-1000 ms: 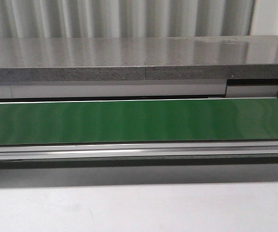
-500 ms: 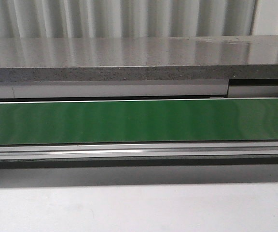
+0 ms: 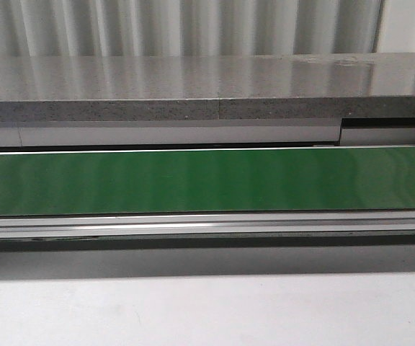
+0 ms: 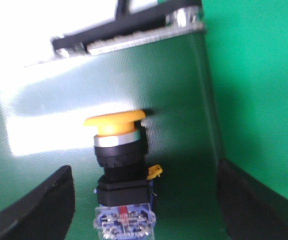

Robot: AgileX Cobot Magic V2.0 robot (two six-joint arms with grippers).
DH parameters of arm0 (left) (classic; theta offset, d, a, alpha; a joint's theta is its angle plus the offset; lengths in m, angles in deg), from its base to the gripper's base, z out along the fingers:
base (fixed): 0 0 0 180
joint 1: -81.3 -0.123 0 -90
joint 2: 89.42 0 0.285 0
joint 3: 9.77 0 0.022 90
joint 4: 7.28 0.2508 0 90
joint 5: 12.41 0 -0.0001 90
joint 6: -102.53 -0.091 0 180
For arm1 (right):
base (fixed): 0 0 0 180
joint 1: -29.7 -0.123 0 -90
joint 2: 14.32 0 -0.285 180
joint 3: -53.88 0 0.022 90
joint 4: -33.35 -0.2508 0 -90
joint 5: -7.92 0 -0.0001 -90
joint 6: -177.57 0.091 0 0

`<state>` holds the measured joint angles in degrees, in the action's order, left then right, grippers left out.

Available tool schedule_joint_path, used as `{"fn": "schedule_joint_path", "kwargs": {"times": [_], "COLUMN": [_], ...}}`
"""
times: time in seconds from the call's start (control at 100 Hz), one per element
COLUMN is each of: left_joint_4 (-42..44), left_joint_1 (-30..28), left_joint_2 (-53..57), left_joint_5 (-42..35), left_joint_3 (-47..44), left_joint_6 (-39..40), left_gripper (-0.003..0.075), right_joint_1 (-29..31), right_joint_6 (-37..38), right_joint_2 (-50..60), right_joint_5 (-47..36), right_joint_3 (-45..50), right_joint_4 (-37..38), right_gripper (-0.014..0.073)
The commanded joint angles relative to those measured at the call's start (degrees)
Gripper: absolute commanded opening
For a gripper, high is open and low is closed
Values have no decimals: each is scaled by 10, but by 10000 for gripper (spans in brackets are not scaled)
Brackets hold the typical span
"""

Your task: Move button from right to left

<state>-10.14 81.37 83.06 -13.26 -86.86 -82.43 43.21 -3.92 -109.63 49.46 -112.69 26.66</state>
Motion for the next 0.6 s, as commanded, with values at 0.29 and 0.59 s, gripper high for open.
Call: {"fn": "schedule_joint_path", "kwargs": {"times": [0.29, 0.59], "left_joint_4": [-4, -4], "left_joint_1": [5, 5], "left_joint_2": [20, 20], "left_joint_5": [-46, -46], "left_joint_3": [-14, -14], "left_joint_6": [2, 2], "left_gripper": [-20, -20], "right_joint_1": [-26, -27], "right_joint_6": [-66, -76], "right_joint_2": [258, 430], "right_joint_5": [-63, -57], "right_joint_3": [47, 164], "right_joint_4": [-15, -14], "right_gripper": [583, 583]}}
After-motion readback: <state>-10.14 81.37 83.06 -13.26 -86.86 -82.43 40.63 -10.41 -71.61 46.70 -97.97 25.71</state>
